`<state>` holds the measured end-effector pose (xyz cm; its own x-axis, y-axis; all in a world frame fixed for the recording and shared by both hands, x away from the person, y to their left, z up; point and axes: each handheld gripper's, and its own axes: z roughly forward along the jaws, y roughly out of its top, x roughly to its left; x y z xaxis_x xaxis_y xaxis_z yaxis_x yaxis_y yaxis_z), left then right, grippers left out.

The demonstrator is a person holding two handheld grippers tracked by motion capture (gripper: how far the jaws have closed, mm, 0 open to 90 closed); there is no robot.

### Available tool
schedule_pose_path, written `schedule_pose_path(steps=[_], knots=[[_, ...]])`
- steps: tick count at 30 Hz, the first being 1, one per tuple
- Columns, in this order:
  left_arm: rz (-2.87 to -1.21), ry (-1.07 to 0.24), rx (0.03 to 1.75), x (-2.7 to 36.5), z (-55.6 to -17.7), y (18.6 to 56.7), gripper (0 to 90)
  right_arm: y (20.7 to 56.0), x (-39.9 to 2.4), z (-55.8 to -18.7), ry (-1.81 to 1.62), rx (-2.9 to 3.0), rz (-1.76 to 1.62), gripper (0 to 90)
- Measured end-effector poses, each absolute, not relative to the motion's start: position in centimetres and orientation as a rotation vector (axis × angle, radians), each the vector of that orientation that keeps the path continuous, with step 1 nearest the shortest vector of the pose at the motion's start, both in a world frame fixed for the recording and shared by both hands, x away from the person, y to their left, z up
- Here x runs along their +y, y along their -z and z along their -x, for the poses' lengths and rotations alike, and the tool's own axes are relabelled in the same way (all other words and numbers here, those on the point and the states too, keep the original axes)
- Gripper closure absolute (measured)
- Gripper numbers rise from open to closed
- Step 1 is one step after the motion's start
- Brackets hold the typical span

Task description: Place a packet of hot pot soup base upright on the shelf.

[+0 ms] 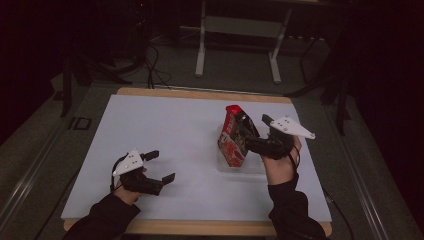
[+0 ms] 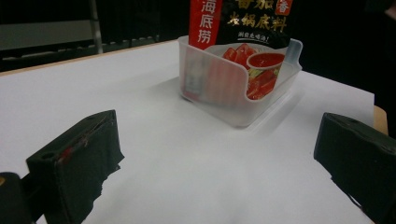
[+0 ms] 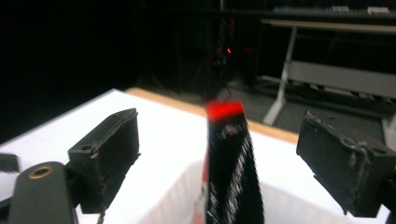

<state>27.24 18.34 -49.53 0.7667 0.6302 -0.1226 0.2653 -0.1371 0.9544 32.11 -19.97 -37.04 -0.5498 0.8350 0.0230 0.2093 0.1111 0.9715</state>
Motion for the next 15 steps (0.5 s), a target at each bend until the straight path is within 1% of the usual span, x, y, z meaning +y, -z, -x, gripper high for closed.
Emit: schedule_pose_path(steps=[1,7,15], knots=[[-1.719,-0.365,0.708,18.4,-27.2,49.5,1.0,36.7,-19.9,-32.0,-1.476,1.848,-0.997,10.6],[-1.720,-0.367,0.710,18.5,-27.2,49.5,1.0,35.5,-19.3,-30.5,-1.524,1.896,-0.905,10.7],[-1.722,-0.367,0.709,18.6,-27.1,49.5,1.0,35.2,-19.1,-28.6,-1.599,1.959,-0.816,10.7]])
